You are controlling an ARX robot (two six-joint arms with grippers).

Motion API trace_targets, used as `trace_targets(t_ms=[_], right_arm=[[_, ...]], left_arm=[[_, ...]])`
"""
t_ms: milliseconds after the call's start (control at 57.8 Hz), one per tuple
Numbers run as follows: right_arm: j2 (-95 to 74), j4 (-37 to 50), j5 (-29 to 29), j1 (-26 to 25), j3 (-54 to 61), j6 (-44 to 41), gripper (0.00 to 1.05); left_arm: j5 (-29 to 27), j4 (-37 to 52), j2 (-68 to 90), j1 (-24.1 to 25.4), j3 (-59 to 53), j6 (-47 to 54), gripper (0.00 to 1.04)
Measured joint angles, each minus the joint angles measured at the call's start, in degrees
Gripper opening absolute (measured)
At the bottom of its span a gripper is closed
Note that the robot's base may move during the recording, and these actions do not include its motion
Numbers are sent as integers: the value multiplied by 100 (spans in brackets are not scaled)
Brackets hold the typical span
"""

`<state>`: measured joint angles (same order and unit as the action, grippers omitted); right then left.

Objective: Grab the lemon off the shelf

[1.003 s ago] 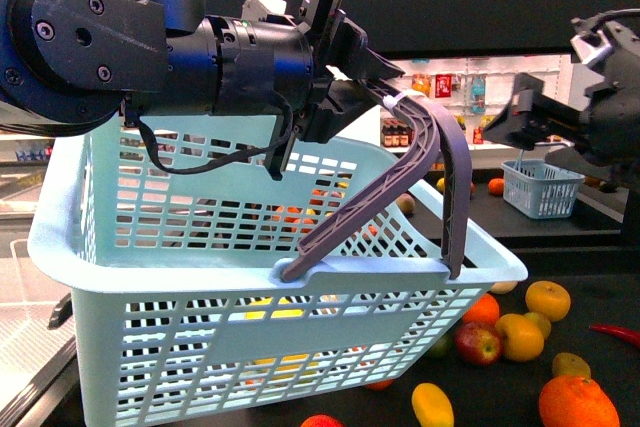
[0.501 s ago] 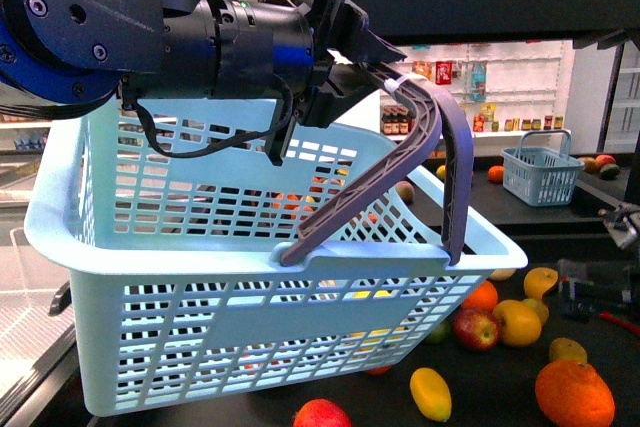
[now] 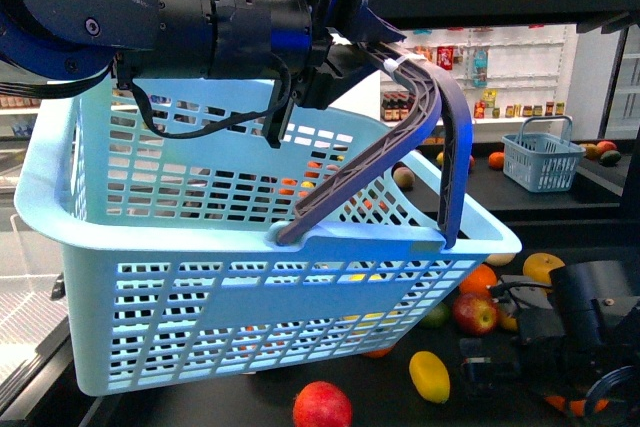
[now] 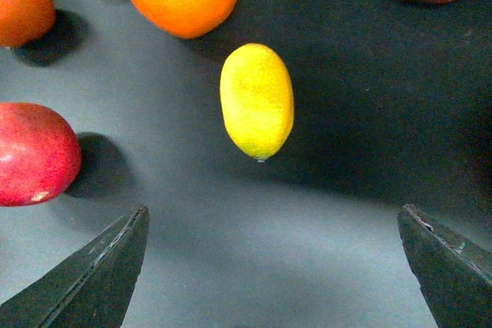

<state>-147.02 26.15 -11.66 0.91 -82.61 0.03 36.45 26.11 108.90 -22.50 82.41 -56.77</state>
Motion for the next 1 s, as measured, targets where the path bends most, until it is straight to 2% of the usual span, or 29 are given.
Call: trace_targets(t_ms=[363, 553, 1003], right_arm=[[-1255, -678, 658, 461, -1869, -490, 97], [-2243, -1419, 1008, 527, -3427, -570, 97], [-3694, -2844, 1193, 560, -6262, -568, 97]], left_arm=[[-2, 0, 0, 0, -2, -2, 11], [-2, 0, 0, 0, 0, -2, 11], [-4, 0, 0, 0, 0, 0, 11]])
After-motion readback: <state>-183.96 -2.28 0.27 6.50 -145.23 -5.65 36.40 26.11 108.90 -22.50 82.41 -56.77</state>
